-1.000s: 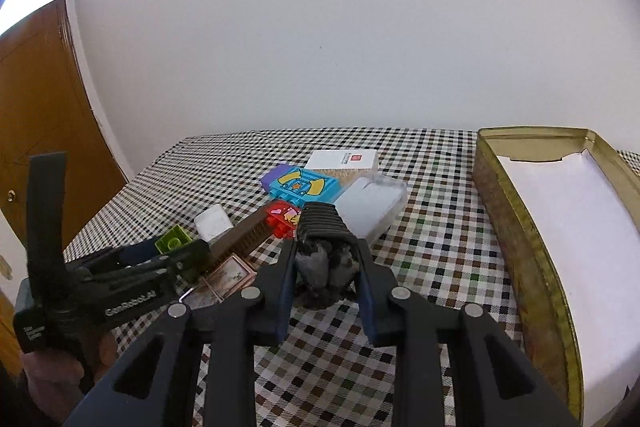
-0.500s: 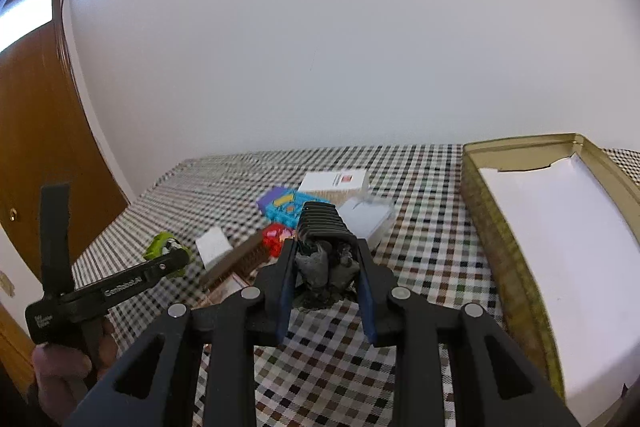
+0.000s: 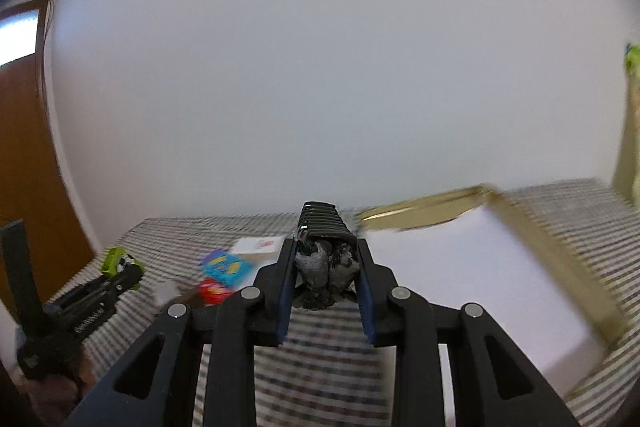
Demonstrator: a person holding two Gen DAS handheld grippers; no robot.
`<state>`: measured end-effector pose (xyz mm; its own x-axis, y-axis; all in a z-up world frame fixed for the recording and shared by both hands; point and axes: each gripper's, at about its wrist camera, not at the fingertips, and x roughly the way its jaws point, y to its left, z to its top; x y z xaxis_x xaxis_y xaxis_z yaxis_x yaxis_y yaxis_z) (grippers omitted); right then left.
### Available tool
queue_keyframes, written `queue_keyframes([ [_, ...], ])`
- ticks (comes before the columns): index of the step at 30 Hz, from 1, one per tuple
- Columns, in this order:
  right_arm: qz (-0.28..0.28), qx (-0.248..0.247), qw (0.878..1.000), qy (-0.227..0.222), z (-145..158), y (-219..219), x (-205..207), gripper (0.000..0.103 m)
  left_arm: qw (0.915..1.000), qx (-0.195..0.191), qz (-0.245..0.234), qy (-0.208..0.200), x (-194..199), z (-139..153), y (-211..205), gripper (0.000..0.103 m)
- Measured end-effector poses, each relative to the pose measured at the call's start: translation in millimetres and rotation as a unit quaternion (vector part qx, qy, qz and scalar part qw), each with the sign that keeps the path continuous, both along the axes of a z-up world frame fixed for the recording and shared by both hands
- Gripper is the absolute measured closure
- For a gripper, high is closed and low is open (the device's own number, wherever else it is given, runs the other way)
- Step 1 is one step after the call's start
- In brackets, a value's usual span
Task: Organize rigid objects
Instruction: 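Carry both blocks into the gold tin tray and open both tools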
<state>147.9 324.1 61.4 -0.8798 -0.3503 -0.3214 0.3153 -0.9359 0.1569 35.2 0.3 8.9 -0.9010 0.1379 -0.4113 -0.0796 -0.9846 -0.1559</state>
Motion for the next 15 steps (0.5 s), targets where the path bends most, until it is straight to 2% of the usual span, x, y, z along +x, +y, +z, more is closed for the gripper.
queue_keyframes([
  [5,-0.058,0.04,0.997,0.025,3.0,51.5,6.9,0.073,0.9986,-0.002,-0.051,0.013,6.0,8.1,48.1,0.073],
  [11,-0.092,0.041,0.995,0.003,-2.0,105.1,-2.2,0.073,0.9914,-0.016,-0.13,0.008,-7.9,11.8,119.6,0.073],
  [15,-0.104,0.057,0.993,-0.008,-5.3,121.7,-5.4,0.073,0.9844,-0.035,-0.172,0.002,-15.2,8.8,178.4,0.073],
])
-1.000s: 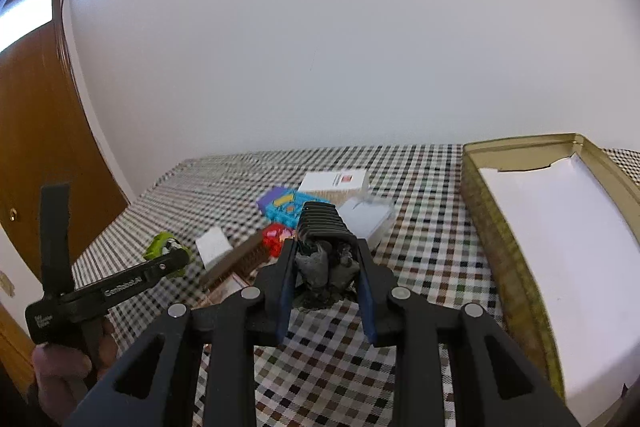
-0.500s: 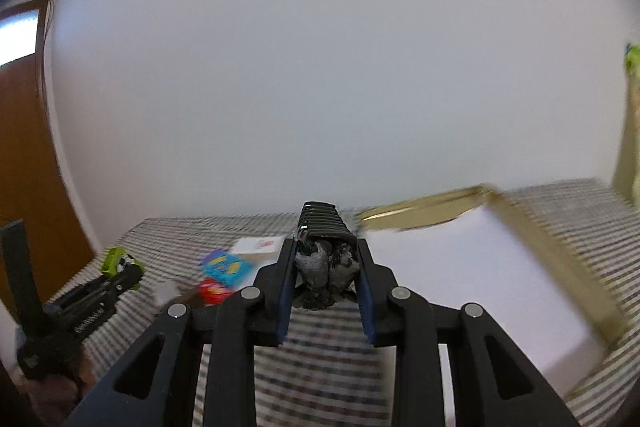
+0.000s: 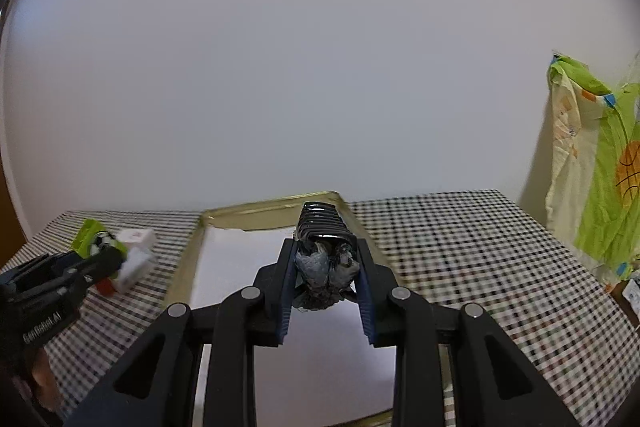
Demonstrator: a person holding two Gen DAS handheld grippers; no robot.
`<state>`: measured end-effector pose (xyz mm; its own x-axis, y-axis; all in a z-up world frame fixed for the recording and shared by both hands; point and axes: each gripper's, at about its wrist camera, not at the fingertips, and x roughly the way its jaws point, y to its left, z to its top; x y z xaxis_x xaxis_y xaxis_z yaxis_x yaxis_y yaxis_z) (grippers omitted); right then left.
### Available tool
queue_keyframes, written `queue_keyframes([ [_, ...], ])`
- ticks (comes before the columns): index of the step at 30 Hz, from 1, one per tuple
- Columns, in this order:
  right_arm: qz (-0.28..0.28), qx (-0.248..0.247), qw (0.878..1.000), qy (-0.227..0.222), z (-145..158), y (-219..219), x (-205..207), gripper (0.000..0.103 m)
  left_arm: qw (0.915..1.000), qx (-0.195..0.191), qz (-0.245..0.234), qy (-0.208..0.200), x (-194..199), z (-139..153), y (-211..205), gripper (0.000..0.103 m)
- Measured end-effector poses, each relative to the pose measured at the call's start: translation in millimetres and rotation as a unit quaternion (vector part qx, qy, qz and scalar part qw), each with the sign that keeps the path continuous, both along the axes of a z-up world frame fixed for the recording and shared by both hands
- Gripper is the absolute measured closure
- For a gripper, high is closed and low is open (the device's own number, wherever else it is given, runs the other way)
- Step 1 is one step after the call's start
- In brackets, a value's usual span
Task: Organize rigid objects
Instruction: 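Carry both blocks into the gold tin tray and open both tools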
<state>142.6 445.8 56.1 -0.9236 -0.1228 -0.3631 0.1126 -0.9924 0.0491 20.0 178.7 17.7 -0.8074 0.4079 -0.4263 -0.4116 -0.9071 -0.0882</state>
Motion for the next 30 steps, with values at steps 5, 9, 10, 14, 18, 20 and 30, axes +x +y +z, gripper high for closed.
queue_keyframes([
  [5,-0.01,-0.008,0.999,-0.035,-6.7,12.2,-13.2,0.073,0.9991,0.009,-0.031,-0.029,-7.1,-2.9,40.9,0.073],
  [9,0.005,-0.027,0.997,-0.066,-8.6,14.3,-27.2,0.073,0.9986,-0.003,-0.042,-0.033,-7.0,-7.3,52.6,0.073],
  [10,0.006,-0.024,0.997,-0.068,-8.5,13.3,-27.8,0.073,0.9986,-0.008,-0.043,-0.03,-2.2,-9.5,53.6,0.073],
  [14,0.006,-0.009,0.998,-0.067,-5.9,3.8,-23.2,0.073,0.9981,-0.023,-0.039,-0.041,0.9,-14.2,55.2,0.073],
  [18,0.002,0.005,0.998,-0.067,-4.8,1.4,-26.9,0.073,0.9979,-0.036,-0.035,-0.041,2.9,-13.0,59.7,0.073],
  [20,0.001,0.009,0.997,-0.071,-5.6,1.4,-29.3,0.073,0.9978,-0.047,-0.026,-0.039,4.3,-12.9,59.0,0.073],
  [30,-0.015,0.018,0.998,-0.059,-10.7,-2.6,-37.8,0.053,0.9966,-0.063,0.0,-0.052,-0.9,-17.0,59.3,0.067],
])
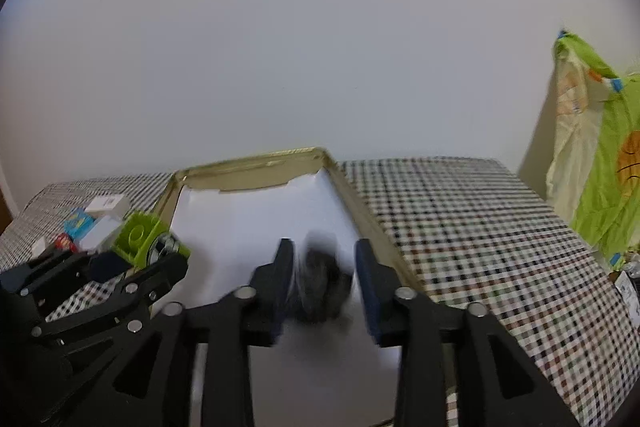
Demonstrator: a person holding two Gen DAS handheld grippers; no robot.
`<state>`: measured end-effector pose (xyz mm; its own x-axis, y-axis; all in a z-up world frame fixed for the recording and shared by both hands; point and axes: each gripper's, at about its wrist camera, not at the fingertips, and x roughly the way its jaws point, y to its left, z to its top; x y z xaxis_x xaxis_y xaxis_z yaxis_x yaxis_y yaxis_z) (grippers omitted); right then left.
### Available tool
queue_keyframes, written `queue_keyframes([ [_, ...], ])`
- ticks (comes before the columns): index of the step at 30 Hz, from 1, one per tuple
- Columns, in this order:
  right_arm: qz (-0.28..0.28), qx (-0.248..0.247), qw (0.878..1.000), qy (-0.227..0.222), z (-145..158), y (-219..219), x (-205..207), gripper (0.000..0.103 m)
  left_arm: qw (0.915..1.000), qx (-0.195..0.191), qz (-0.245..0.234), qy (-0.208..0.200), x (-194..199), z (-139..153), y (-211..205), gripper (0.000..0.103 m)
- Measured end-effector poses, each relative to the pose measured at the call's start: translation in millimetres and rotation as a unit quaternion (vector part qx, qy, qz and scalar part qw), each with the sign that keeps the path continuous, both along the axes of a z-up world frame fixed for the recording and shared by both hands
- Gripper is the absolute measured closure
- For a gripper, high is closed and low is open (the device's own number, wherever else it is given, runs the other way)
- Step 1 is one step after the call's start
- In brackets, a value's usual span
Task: Organize rigid objects
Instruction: 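Carry both blocks into the gold tin tray and open both tools, then withdraw both tools from the tin tray back over the table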
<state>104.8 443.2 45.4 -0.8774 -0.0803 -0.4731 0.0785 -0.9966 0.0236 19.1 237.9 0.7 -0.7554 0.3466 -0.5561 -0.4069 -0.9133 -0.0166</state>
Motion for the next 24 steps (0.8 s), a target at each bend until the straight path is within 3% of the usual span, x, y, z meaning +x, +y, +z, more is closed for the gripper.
queue_keyframes([
  [1,-0.006,-0.006,1.0,0.012,3.2,2.7,3.3,0.03,1.0,0.0,0.004,0.001,1.2,-0.1,-1.0,0.05],
  [2,-0.013,-0.012,1.0,0.025,7.3,6.4,7.9,0.019,1.0,-0.001,0.008,0.004,2.5,-0.3,-1.5,0.029],
  [3,-0.023,-0.018,0.998,0.047,11.5,10.1,14.0,0.012,0.9999,-0.002,0.013,0.011,4.9,0.6,-1.7,0.021],
  [4,-0.029,-0.021,0.998,0.06,13.6,11.7,17.8,0.012,0.9997,-0.002,0.017,0.02,8.1,2.0,-2.4,0.012],
  [6,-0.042,-0.025,0.996,0.081,17.3,16.1,23.8,0.012,0.9991,0.0,0.018,0.038,13.3,4.8,-3.6,0.009],
  [10,-0.064,-0.02,0.995,0.077,17.2,19.7,20.9,0.012,0.9972,-0.011,0.031,0.068,18.4,10.9,-8.5,0.005],
  [13,-0.078,-0.026,0.994,0.076,18.4,25.7,18.3,0.012,0.9961,0.013,0.047,0.074,15.6,21.4,-27.8,0.005],
  [17,-0.108,-0.042,0.989,0.09,19.0,38.2,23.0,0.012,0.9904,0.037,0.105,0.083,7.3,30.8,-63.0,0.004],
  [19,-0.121,-0.053,0.987,0.09,20.3,46.1,22.8,0.012,0.9854,0.025,0.142,0.091,2.6,30.6,-79.9,0.004],
  [24,-0.145,-0.087,0.982,0.087,21.1,62.6,23.6,0.012,0.9817,0.019,0.174,0.076,-4.3,22.3,-101.7,0.004],
])
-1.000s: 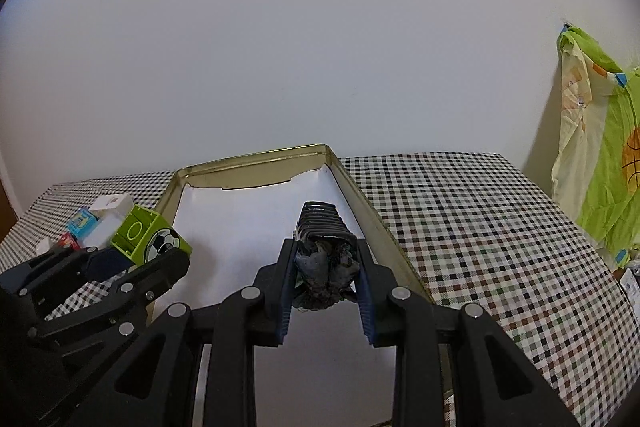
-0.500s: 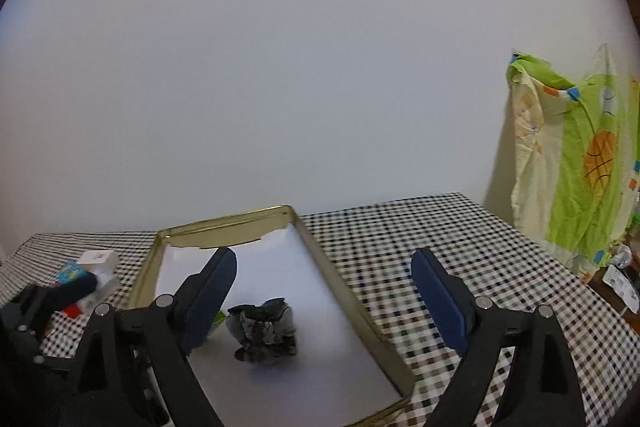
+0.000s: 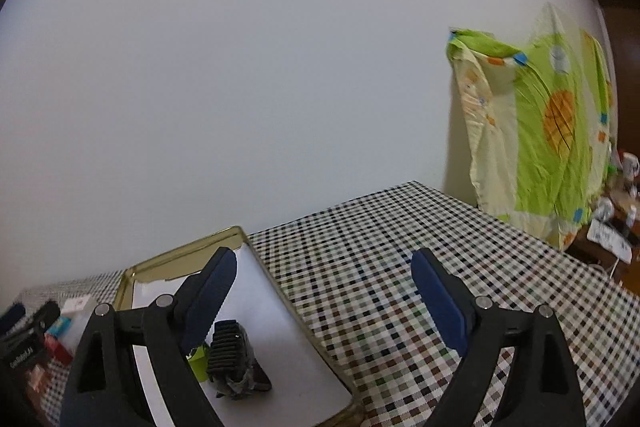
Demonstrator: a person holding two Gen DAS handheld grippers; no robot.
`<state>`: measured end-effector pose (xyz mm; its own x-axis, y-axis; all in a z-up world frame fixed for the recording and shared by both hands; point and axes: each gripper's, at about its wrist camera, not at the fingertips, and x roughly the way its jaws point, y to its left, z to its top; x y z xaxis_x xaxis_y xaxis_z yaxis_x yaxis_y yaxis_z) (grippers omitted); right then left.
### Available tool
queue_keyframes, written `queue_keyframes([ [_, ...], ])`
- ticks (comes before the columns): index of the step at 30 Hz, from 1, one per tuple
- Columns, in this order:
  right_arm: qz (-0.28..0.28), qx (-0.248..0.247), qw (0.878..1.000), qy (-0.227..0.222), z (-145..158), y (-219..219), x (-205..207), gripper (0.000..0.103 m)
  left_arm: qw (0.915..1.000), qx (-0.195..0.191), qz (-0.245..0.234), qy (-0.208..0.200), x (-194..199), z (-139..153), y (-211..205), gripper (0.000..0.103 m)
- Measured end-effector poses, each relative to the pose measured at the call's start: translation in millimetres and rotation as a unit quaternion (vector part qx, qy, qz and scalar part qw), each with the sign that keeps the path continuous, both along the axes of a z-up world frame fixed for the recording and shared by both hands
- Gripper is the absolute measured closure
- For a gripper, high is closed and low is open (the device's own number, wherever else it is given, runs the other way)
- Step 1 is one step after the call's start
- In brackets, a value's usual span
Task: Organize rigid objects
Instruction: 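Withdraw both tools from the tin tray back over the table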
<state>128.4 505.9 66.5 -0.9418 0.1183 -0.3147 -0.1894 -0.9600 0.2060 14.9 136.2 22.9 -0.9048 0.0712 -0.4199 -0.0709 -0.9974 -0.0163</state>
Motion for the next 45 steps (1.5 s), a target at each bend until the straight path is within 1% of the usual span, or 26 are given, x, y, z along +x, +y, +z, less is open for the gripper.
queue_keyframes([
  [3,-0.006,-0.009,1.0,0.002,-0.5,3.0,2.5,0.012,1.0,0.004,0.004,-0.007,-2.1,-3.6,-3.5,0.004],
  [8,-0.01,0.0,1.0,0.007,0.4,3.1,3.7,0.012,0.9994,-0.03,0.015,0.004,3.8,-7.0,3.3,0.004],
  [11,-0.012,0.009,1.0,0.01,0.8,-0.8,4.6,0.012,0.9991,-0.039,0.017,0.007,6.2,-6.7,6.6,0.004],
  [20,-0.028,0.029,0.999,0.031,2.9,-4.3,8.1,0.012,0.9992,-0.034,0.018,0.008,6.0,-5.4,4.7,0.004],
  [28,-0.038,0.049,0.997,0.036,2.3,-9.7,11.1,0.012,0.9997,-0.021,0.015,-0.001,5.9,-5.9,-3.7,0.004],
  [33,-0.038,0.061,0.997,0.036,1.2,-17.0,17.9,0.012,0.9998,-0.017,0.011,-0.005,13.0,-5.8,-12.3,0.004],
  [38,-0.033,0.07,0.996,0.044,2.6,-30.5,27.1,0.012,0.9998,-0.016,0.007,-0.008,13.8,-7.1,-18.2,0.004],
  [45,-0.011,0.089,0.995,0.042,1.0,-63.4,30.8,0.012,0.9997,-0.019,0.008,-0.01,18.5,-8.5,-29.8,0.004],
])
